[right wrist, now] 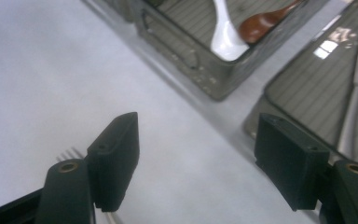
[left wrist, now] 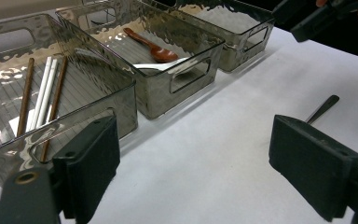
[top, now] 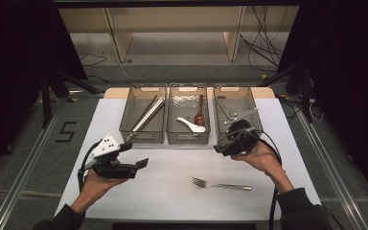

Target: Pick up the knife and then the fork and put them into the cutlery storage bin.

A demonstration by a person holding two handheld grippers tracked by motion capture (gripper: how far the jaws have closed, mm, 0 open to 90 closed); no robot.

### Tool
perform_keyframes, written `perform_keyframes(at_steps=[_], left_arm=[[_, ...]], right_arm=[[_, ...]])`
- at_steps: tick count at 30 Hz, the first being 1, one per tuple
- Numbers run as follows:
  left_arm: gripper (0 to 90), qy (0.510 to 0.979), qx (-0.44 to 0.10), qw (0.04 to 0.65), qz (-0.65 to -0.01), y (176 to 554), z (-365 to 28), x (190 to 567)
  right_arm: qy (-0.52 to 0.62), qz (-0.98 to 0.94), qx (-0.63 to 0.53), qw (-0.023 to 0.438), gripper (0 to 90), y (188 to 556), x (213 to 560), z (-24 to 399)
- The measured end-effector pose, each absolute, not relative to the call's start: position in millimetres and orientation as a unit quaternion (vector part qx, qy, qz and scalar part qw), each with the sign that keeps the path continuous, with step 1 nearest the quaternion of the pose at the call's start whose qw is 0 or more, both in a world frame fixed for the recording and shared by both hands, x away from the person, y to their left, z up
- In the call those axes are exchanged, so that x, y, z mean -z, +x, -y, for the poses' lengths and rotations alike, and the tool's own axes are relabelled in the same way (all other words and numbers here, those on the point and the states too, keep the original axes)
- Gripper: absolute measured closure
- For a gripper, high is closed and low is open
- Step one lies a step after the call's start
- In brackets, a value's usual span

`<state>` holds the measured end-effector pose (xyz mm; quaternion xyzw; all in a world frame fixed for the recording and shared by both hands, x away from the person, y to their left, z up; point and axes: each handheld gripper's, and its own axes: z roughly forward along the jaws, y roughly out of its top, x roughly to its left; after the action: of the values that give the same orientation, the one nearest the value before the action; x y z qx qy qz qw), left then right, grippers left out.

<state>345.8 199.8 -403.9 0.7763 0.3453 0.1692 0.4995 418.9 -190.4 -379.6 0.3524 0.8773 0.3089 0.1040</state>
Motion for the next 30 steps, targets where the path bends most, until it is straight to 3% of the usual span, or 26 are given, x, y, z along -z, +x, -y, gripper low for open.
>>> perform_keyframes(at_steps=[18, 30], left_arm=[[15.7, 0.776, -0.167, 0.5, -0.346, 345.9, -199.4, 404.2], [15.7, 0.777, -0.167, 0.499, -0.346, 345.9, -199.4, 404.3]], right_arm=[[0.307, -0.916, -0.25, 0.062, 28.3, 390.7, 402.3, 172.4], [0.292, -0.936, -0.192, 0.044, 33.9, 379.4, 420.5, 167.3]])
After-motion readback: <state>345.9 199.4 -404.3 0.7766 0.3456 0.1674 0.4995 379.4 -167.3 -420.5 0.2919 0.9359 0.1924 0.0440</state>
